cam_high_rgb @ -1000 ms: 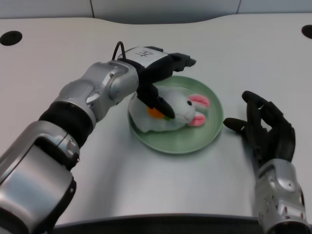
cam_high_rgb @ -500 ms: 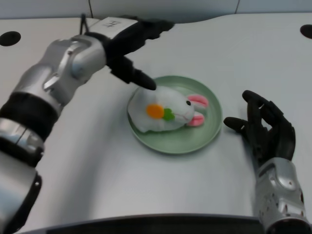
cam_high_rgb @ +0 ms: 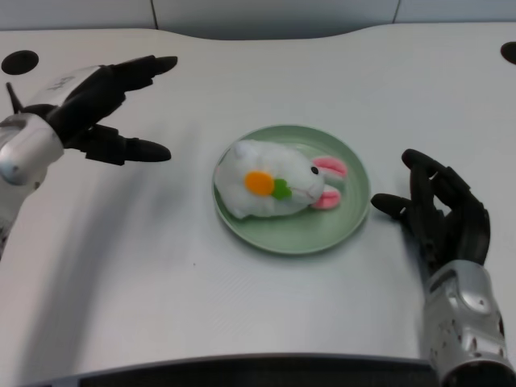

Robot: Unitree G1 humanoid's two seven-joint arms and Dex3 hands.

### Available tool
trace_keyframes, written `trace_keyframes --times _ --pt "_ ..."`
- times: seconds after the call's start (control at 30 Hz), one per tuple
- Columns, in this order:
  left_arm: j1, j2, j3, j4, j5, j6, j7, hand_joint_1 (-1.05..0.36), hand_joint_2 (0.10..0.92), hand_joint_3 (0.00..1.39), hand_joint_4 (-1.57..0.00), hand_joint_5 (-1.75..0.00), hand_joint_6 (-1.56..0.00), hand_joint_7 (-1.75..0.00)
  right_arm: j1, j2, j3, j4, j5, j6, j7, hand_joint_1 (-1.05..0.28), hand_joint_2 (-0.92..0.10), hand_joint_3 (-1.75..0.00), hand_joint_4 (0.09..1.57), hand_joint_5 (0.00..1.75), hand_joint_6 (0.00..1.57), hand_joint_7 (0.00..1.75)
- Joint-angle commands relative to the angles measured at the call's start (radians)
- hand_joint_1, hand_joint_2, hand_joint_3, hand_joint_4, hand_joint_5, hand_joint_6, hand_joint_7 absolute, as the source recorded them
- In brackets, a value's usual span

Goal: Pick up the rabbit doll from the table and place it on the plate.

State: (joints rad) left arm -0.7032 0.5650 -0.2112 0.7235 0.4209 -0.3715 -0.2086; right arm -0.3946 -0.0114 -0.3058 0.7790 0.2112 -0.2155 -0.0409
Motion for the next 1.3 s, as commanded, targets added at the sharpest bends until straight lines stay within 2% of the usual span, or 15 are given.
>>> trace_keyframes --times 0.03,0.1,0.17,0.3,0.4,0.47,0.53,0.63,0.7,0.77,0.9,0.97,1.13,1.2,1.3 --pt "0.064 0.007 0.039 -0.046 -0.048 0.003 -0.005 -0.8 0.921 0.27 -0.22 -0.13 -0.22 -0.06 0.001 -0.003 0.004 0.0 -0.002 -0.007 -0.001 -0.31 -0.92 -0.28 0.75 1.01 0.68 0.51" --pt "0.094 0.004 0.055 -0.055 -0.064 -0.008 0.007 -0.79 0.921 0.28 -0.23 -0.14 -0.23 -0.06 0.0 -0.002 0.001 -0.003 -0.001 0.001 -0.003 -0.31 -0.92 -0.27 0.75 1.02 0.68 0.52" --pt "0.139 -0.011 0.087 -0.071 -0.117 -0.013 -0.003 -0.75 0.921 0.28 -0.28 -0.16 -0.25 -0.06 0.004 0.0 0.004 -0.016 -0.004 0.011 -0.009 -0.31 -0.92 -0.27 0.75 1.02 0.67 0.52" --pt "0.231 -0.068 0.144 -0.125 -0.211 0.001 0.011 -0.67 0.921 0.27 -0.41 -0.26 -0.33 -0.09 0.01 0.002 0.003 -0.024 -0.005 0.006 -0.011 -0.31 -0.92 -0.26 0.73 1.02 0.66 0.52" --pt "0.287 -0.111 0.181 -0.166 -0.272 0.007 0.012 -0.61 0.921 0.28 -0.32 -0.71 -0.45 -0.04 0.014 0.003 0.003 -0.03 -0.004 0.005 -0.01 -0.31 -0.92 -0.28 0.76 1.03 0.67 0.52" --pt "0.326 -0.142 0.205 -0.203 -0.325 0.041 -0.003 -0.62 0.921 0.31 -0.34 -0.84 -0.48 -0.04 0.014 0.004 0.001 -0.033 0.0 0.008 -0.008 -0.31 -0.92 -0.27 0.77 1.03 0.67 0.53" --pt "0.356 -0.161 0.22 -0.241 -0.366 0.079 -0.023 -0.63 0.921 0.32 -0.35 -0.88 -0.49 -0.04 0.015 0.005 0.0 -0.034 0.002 0.01 -0.007 -0.31 -0.92 -0.27 0.77 1.03 0.67 0.53" --pt "0.402 -0.186 0.243 -0.306 -0.434 0.147 -0.062 -0.59 0.921 0.35 -0.38 -0.92 -0.5 -0.04 0.019 0.003 0.005 -0.043 -0.006 0.014 -0.012 -0.31 -0.92 -0.27 0.76 1.03 0.67 0.53" --pt "0.434 -0.205 0.262 -0.352 -0.48 0.203 -0.078 -0.57 0.921 0.37 -0.38 -0.92 -0.51 -0.04 0.02 0.004 0.003 -0.048 0.0 0.02 -0.008 -0.31 -0.92 -0.27 0.76 1.03 0.67 0.53" --pt "0.47 -0.23 0.285 -0.395 -0.544 0.259 -0.103 -0.56 0.921 0.41 -0.39 -0.94 -0.53 -0.05 0.021 0.005 -0.001 -0.046 0.008 0.017 0.001 -0.3 -0.92 -0.27 0.77 1.03 0.68 0.53" --pt "0.546 -0.282 0.345 -0.505 -0.707 0.435 -0.138 -0.61 0.921 0.47 -0.4 -0.97 -0.58 -0.07 0.022 0.001 0.004 -0.041 -0.003 0.009 -0.001 -0.31 -0.92 -0.28 0.75 1.02 0.67 0.53" --pt "0.581 -0.306 0.373 -0.555 -0.763 0.498 -0.132 -0.63 0.921 0.53 -0.4 -1.0 -0.59 -0.07 0.022 0.001 0.003 -0.038 -0.002 0.004 0.004 -0.31 -0.92 -0.28 0.75 1.03 0.66 0.52" --pt "0.64 -0.362 0.446 -0.637 -0.893 0.621 -0.116 -0.61 0.921 0.63 -0.37 -1.1 -0.59 -0.06 0.024 0.003 0.005 -0.053 -0.003 0.027 -0.009 -0.31 -0.92 -0.28 0.75 1.02 0.67 0.52" --pt "0.665 -0.382 0.476 -0.665 -0.942 0.668 -0.096 -0.6 0.921 0.66 -0.36 -1.14 -0.59 -0.07 0.024 0.005 0.0 -0.053 0.005 0.023 -0.003 -0.31 -0.92 -0.27 0.75 1.02 0.68 0.52" --pt "0.705 -0.408 0.517 -0.692 -1.006 0.719 -0.083 -0.6 0.921 0.7 -0.34 -1.2 -0.59 -0.07 0.024 0.002 0.003 -0.051 0.0 0.018 0.0 -0.31 -0.92 -0.27 0.76 1.02 0.68 0.52"
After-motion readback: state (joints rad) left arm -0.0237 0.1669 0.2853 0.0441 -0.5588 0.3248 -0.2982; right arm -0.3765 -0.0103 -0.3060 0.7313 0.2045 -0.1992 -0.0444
